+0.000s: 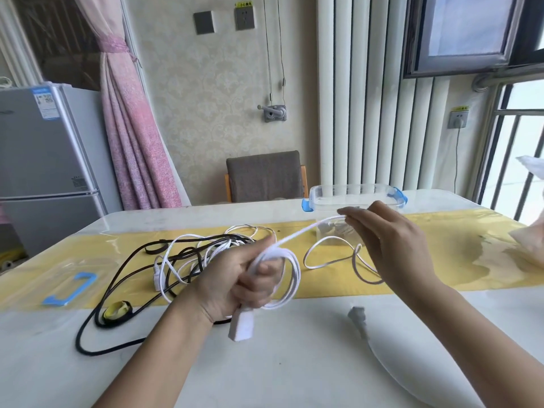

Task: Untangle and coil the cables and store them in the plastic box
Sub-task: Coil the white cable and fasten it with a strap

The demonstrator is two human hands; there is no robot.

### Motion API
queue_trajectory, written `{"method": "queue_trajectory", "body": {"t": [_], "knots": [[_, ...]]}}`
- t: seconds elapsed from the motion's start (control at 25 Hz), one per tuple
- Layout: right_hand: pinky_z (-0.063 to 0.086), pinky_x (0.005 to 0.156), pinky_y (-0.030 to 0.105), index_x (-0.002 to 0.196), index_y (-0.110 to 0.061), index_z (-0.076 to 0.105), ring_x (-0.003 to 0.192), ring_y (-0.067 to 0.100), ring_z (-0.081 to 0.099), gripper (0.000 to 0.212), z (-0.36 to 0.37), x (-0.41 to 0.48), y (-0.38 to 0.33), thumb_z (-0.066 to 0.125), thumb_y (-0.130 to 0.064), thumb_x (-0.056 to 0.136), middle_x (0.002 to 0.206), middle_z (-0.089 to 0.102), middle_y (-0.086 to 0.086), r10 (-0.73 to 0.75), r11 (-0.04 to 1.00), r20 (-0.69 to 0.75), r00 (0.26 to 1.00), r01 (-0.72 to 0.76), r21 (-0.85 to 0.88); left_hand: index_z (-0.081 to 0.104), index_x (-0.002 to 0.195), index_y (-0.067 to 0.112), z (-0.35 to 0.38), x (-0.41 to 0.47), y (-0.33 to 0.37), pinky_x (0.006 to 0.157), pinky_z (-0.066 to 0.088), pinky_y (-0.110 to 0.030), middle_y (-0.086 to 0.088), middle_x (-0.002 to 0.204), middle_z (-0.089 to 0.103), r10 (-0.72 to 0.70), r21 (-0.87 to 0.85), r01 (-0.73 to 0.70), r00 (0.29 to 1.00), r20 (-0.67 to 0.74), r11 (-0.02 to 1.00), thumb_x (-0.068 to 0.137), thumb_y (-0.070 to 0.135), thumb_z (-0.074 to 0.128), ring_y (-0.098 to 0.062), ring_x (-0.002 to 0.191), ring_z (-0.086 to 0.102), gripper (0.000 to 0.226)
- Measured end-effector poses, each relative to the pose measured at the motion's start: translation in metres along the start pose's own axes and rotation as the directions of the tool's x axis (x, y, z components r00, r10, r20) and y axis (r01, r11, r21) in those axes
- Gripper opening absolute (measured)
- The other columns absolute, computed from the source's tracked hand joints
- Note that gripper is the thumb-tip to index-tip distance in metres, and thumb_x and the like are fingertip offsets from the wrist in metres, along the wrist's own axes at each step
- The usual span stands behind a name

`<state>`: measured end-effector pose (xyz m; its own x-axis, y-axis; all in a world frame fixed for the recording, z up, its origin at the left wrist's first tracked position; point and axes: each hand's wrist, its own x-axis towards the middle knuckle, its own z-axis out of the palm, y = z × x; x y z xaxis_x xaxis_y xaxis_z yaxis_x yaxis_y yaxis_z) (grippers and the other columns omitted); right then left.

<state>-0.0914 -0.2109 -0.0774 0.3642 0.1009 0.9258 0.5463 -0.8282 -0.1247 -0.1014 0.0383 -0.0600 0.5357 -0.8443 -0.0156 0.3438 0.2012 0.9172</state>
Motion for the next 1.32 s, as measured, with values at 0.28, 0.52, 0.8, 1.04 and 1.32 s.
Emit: {"method": "queue_trajectory", "body": {"t": [0.28, 0.52, 0.8, 1.04, 1.32], "knots": [[0.034, 0.055, 0.018, 0.095, -0.021, 0.075, 0.064, 0.021, 0.061, 0.02, 0.017, -0.014, 0.01, 0.058, -0.023, 0.083, 0.069, 0.064, -0.005, 0.0, 0.999, 0.252, 0.968, 0.014, -0.052, 0.05, 0.079, 0.007, -0.015, -0.008, 0.007, 0.05, 0.024, -0.025, 0.001, 0.056, 0.031, 0.436, -0.56, -0.391, 0.898, -0.058, 0.731, 0.099, 0.024, 0.028, -0.011, 0.043, 0.024, 0.035], [0.031, 0.04, 0.018, 0.09, -0.029, 0.075, 0.047, 0.019, 0.05, 0.017, 0.016, -0.014, -0.006, 0.06, -0.029, 0.082, 0.06, 0.052, -0.007, -0.12, 0.993, 0.41, 0.904, 0.11, 0.048, 0.056, 0.083, 0.002, -0.028, -0.009, 0.014, 0.052, 0.035, -0.028, 0.0, 0.059, 0.038, 0.511, -0.604, -0.565, 0.812, -0.282, 0.563, 0.098, 0.013, 0.037, -0.013, 0.047, 0.033, 0.027], [0.025, 0.04, 0.018, 0.092, -0.031, 0.073, 0.048, 0.013, 0.04, 0.018, 0.008, -0.011, -0.04, 0.055, -0.033, 0.087, 0.061, 0.046, -0.009, -0.285, 0.958, 0.434, 0.855, 0.249, 0.139, 0.05, 0.08, 0.017, -0.02, -0.005, 0.018, 0.048, 0.038, -0.014, 0.01, 0.065, 0.039, 0.578, -0.106, -0.789, 0.528, -0.622, 0.606, 0.099, 0.021, 0.034, -0.002, 0.047, 0.035, 0.026], [0.026, 0.047, 0.019, 0.088, -0.027, 0.072, 0.055, 0.012, 0.047, 0.019, 0.0, -0.008, -0.054, 0.054, -0.032, 0.088, 0.065, 0.051, -0.009, -0.402, 0.915, 0.484, 0.777, 0.331, 0.23, 0.047, 0.082, 0.016, -0.016, 0.01, -0.004, 0.054, 0.036, -0.017, 0.008, 0.066, 0.047, 0.769, 0.802, -0.165, 0.446, -0.459, 0.574, 0.102, 0.022, 0.035, -0.005, 0.053, 0.04, 0.024], [0.04, 0.048, 0.027, 0.093, -0.026, 0.068, 0.062, 0.012, 0.046, 0.017, -0.012, 0.0, -0.069, 0.055, -0.015, 0.088, 0.073, 0.049, -0.008, -0.404, 0.903, 0.33, 0.853, 0.314, 0.293, 0.043, 0.061, 0.023, -0.005, 0.008, -0.015, 0.053, 0.031, -0.022, 0.008, 0.063, 0.048, 0.402, 0.833, 0.55, 0.752, -0.522, 0.053, 0.1, 0.03, 0.036, -0.001, 0.055, 0.042, 0.04]]}}
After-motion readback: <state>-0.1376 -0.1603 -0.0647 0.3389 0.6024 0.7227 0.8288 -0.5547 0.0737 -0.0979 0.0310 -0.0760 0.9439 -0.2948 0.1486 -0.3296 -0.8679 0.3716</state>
